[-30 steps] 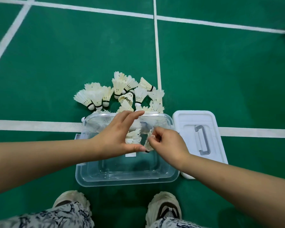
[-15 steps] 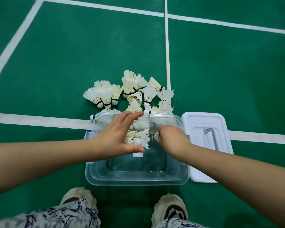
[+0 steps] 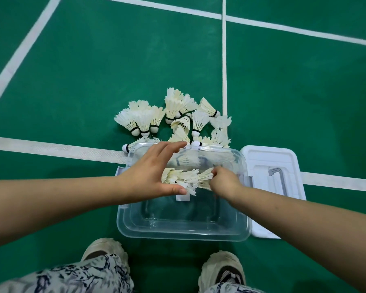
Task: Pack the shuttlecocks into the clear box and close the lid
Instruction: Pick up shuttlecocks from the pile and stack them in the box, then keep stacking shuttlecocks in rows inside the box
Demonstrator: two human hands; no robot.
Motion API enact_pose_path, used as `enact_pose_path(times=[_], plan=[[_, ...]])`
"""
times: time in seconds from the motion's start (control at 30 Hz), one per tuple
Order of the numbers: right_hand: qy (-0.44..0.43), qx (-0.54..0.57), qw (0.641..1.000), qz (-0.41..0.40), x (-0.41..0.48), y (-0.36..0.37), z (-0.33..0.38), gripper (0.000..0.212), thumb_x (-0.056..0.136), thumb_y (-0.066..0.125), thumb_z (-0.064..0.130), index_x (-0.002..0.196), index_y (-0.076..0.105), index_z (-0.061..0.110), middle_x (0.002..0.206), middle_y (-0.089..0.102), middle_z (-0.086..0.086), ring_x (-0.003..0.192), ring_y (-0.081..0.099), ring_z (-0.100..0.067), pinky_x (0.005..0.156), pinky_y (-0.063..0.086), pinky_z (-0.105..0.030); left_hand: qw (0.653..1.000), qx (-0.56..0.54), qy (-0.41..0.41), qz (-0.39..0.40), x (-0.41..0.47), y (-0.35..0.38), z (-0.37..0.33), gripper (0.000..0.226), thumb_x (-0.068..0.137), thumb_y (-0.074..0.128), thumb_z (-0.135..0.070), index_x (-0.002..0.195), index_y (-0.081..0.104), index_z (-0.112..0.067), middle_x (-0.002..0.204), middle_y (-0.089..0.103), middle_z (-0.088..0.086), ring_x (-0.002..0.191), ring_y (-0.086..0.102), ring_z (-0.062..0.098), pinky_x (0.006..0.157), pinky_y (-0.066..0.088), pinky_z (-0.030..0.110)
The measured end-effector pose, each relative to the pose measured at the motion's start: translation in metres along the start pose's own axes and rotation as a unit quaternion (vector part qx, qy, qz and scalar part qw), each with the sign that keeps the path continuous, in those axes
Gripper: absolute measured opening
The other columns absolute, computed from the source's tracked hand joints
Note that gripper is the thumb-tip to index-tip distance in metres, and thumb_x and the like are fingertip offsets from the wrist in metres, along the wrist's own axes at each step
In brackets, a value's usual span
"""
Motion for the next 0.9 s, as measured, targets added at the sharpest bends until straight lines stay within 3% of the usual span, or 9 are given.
enact_pose_path(times=[0.1,0.2,0.3,0.47,0.53,0.63,0.73,0.8,0.9], plan=[[0.060,0.122,0.990,0.029,0.009,0.015,-0.007,0.040,0.087,0.039,-0.005,0.122,0.053,0.009,0.102,0.061,-0.018,0.086,0.055,-0.028,0.085,0.052,-0.042,1.000,-0.002,0.005,-0.004,-0.001,-0.001,0.001,0.102,0.057,0.052,-0.072,0.143,0.015,-0.032,0.137,0.033,-0.002,0.118,0.026,0.000,0.101,0.022,0.022],[0.126,0.275,0.952,0.052,0.011,0.025,-0.010,0.035,0.092,0.032,-0.006,0.112,0.049,0.016,0.081,0.055,-0.012,0.069,0.052,-0.023,0.060,0.045,-0.032,1.000,-0.003,0.004,-0.005,-0.001,-0.002,0.003,0.102,0.057,0.052,-0.073,0.142,0.014,-0.034,0.136,0.032,-0.004,0.117,0.025,-0.002,0.101,0.021,0.020],[0.165,0.377,0.910,0.042,0.010,0.026,-0.012,0.040,0.095,0.022,-0.001,0.118,0.050,0.017,0.070,0.051,-0.005,0.060,0.049,-0.013,0.051,0.037,-0.023,1.000,-0.002,0.002,-0.003,-0.002,-0.002,0.007,0.100,0.056,0.049,-0.078,0.140,0.010,-0.040,0.136,0.032,-0.005,0.117,0.025,-0.003,0.101,0.021,0.022],[0.181,0.481,0.858,0.012,0.011,0.026,-0.012,0.037,0.097,0.020,0.002,0.117,0.047,0.017,0.072,0.047,-0.005,0.078,0.056,-0.020,0.054,0.043,-0.026,1.000,-0.005,0.002,-0.012,-0.001,-0.004,0.013,0.094,0.055,0.045,-0.083,0.134,0.008,-0.047,0.135,0.034,-0.004,0.120,0.030,0.003,0.102,0.024,0.025],[0.185,0.476,0.860,-0.003,0.010,0.027,-0.012,0.036,0.096,0.021,0.000,0.113,0.046,0.019,0.076,0.049,-0.005,0.078,0.055,-0.020,0.055,0.045,-0.028,1.000,-0.001,0.001,-0.012,-0.002,-0.004,0.014,0.095,0.057,0.047,-0.080,0.136,0.009,-0.044,0.135,0.035,-0.004,0.122,0.031,0.004,0.102,0.024,0.024],[0.201,0.443,0.874,0.009,0.006,0.036,-0.016,0.030,0.091,0.033,-0.005,0.106,0.053,0.011,0.102,0.051,-0.012,0.090,0.050,-0.027,0.051,0.048,-0.033,1.000,0.000,-0.014,0.007,-0.002,-0.004,0.014,0.094,0.060,0.051,-0.075,0.139,0.017,-0.038,0.135,0.035,-0.006,0.122,0.033,0.005,0.102,0.027,0.024],[0.201,0.411,0.888,0.059,-0.002,0.047,-0.016,0.020,0.088,0.040,-0.007,0.076,0.046,0.008,0.102,0.047,-0.014,0.094,0.046,-0.028,0.060,0.052,-0.040,0.993,0.019,-0.030,0.114,0.003,0.007,0.013,0.068,0.075,0.058,-0.060,0.133,0.036,-0.032,0.128,0.045,-0.007,0.115,0.045,0.006,0.100,0.036,0.025],[0.205,0.435,0.876,0.044,-0.002,0.050,-0.017,0.021,0.091,0.040,-0.002,0.075,0.047,0.011,0.101,0.051,-0.014,0.091,0.049,-0.027,0.054,0.047,-0.033,0.971,0.075,-0.019,0.228,0.008,0.026,0.012,0.052,0.085,0.056,-0.047,0.131,0.042,-0.026,0.127,0.049,-0.001,0.115,0.048,0.014,0.095,0.037,0.026],[0.207,0.458,0.864,0.014,0.001,0.050,-0.017,0.021,0.093,0.036,0.003,0.089,0.055,0.012,0.100,0.056,-0.012,0.082,0.053,-0.024,0.051,0.043,-0.028,0.932,0.153,-0.003,0.330,0.018,0.053,0.012,0.057,0.090,0.051,-0.041,0.139,0.030,-0.022,0.136,0.044,0.008,0.122,0.043,0.024,0.100,0.035,0.031]])
Point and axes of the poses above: each hand's wrist, its own x-axis towards the middle knuckle, its own y-axis out of the palm, z = x × y, the point moved 4 cm from there along x, towards the middle knuckle
